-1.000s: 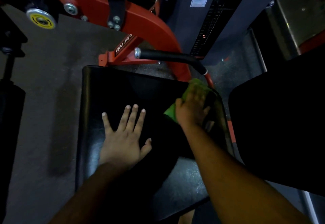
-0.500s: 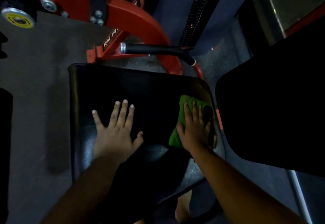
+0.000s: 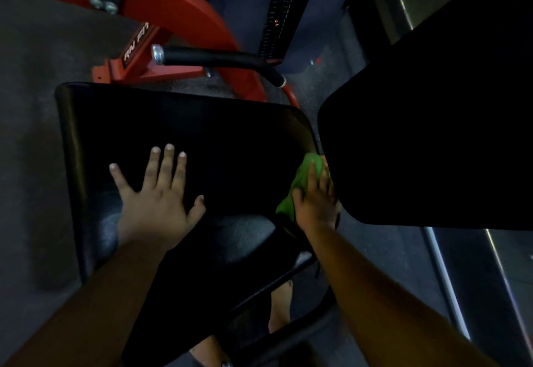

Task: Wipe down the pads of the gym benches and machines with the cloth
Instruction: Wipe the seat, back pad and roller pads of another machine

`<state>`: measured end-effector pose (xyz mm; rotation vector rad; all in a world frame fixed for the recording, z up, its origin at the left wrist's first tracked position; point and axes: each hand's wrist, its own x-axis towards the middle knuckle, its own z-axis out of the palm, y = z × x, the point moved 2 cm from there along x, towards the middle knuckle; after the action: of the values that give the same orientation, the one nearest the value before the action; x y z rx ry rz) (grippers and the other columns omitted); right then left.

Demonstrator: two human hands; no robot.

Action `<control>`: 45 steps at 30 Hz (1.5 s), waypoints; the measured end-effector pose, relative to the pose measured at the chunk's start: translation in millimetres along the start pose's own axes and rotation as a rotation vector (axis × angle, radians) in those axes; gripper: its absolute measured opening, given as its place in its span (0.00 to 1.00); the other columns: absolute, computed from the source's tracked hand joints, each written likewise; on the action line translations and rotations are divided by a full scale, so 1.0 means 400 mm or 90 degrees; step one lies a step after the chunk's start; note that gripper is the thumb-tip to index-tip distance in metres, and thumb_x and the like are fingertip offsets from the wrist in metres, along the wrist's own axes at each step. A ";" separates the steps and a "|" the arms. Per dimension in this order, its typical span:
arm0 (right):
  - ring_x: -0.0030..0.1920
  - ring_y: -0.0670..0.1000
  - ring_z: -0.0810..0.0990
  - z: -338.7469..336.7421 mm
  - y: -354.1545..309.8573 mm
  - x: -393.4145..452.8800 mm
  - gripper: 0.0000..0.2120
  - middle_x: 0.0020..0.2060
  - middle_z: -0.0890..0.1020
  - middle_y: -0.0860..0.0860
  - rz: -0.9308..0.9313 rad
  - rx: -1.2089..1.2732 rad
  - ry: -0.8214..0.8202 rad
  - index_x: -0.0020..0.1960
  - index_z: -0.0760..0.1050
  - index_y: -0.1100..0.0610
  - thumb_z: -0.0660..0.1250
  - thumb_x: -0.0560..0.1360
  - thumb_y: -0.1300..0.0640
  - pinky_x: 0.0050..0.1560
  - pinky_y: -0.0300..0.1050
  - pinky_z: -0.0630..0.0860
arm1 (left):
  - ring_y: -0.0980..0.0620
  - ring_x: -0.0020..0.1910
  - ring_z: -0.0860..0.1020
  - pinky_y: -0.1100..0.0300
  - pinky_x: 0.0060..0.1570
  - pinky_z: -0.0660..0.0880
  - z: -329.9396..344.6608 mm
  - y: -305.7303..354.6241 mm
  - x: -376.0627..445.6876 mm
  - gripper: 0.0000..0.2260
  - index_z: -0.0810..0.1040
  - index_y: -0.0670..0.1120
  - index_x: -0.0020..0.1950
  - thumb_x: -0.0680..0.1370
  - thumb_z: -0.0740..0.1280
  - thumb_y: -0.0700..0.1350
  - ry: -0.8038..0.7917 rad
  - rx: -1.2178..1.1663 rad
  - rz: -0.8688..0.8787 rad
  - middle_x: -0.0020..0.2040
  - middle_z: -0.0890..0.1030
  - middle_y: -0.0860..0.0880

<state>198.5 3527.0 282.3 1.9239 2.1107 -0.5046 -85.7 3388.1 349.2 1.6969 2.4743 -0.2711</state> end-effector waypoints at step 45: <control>0.81 0.60 0.47 -0.072 -0.252 0.205 0.35 0.83 0.47 0.55 0.073 0.041 0.013 0.83 0.45 0.47 0.53 0.81 0.39 0.73 0.72 0.55 | 0.46 0.83 0.47 0.23 0.70 0.44 -0.005 -0.002 0.002 0.38 0.53 0.46 0.83 0.79 0.50 0.67 -0.012 -0.023 0.011 0.83 0.51 0.45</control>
<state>91.3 3606.1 284.8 2.0790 2.0047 -0.5379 -86.8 3388.8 351.0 1.6919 2.4350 -0.2388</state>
